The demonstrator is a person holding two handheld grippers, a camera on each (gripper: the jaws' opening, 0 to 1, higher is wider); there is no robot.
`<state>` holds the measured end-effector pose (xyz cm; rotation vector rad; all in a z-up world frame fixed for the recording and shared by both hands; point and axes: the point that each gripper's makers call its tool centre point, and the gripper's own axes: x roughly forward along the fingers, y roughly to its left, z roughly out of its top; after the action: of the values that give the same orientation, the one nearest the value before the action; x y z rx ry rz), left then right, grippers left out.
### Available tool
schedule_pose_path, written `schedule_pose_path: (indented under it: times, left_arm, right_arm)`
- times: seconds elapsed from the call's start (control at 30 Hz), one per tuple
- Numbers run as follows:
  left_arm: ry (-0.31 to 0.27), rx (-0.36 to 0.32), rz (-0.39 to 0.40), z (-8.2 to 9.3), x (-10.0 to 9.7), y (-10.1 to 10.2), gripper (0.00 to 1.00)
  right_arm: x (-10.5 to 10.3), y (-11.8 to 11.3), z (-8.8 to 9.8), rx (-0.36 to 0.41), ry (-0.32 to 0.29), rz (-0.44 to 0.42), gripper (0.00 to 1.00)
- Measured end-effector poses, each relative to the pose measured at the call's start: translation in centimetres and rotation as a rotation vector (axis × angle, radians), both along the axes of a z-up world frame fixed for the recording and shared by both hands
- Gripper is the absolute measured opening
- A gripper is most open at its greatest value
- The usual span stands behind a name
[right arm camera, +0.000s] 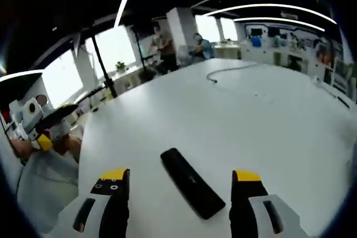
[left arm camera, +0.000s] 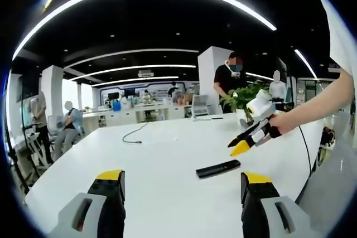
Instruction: Press the specified remote control buttons in sequence, fully releasing each button before pressing the next.
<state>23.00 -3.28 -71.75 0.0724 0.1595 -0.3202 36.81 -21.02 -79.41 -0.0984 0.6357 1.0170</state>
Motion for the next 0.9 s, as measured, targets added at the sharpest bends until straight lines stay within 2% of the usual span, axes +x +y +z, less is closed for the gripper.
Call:
schedule_pose_path:
  times: [0.2,0.27,0.33,0.43,0.63,0.9]
  left_arm:
    - [-0.006,-0.022,0.004,0.2,-0.1,0.1,0.88]
    - [0.027,-0.055,0.003,0.0,-0.2,-0.1,0.86]
    - [0.072,-0.079,0.02,-0.5,-0.3,0.2,0.88]
    - [0.055,-0.099,0.022,-0.2,-0.1,0.3,0.95]
    - [0.018,-0.083,0.018,0.3,-0.1,0.2,1.0]
    - [0.016,-0.096,0.0,0.4,-0.1,-0.2,1.0]
  right_arm:
    - [-0.9,-0.6,1.5,0.055,-0.023,-0.058,0.86]
    - [-1.2,-0.8,2.6,0.115,-0.05,-0.111,0.89]
    - [-1.8,-1.0,2.9,0.137,-0.052,-0.127,0.92]
    - [-2.6,-1.5,3.3,0.146,-0.067,-0.152,0.96]
    - [-4.0,-2.8,3.9,0.137,-0.116,-0.193,0.99]
    - [-5.6,-5.3,4.3,0.148,-0.118,-0.273,0.99]
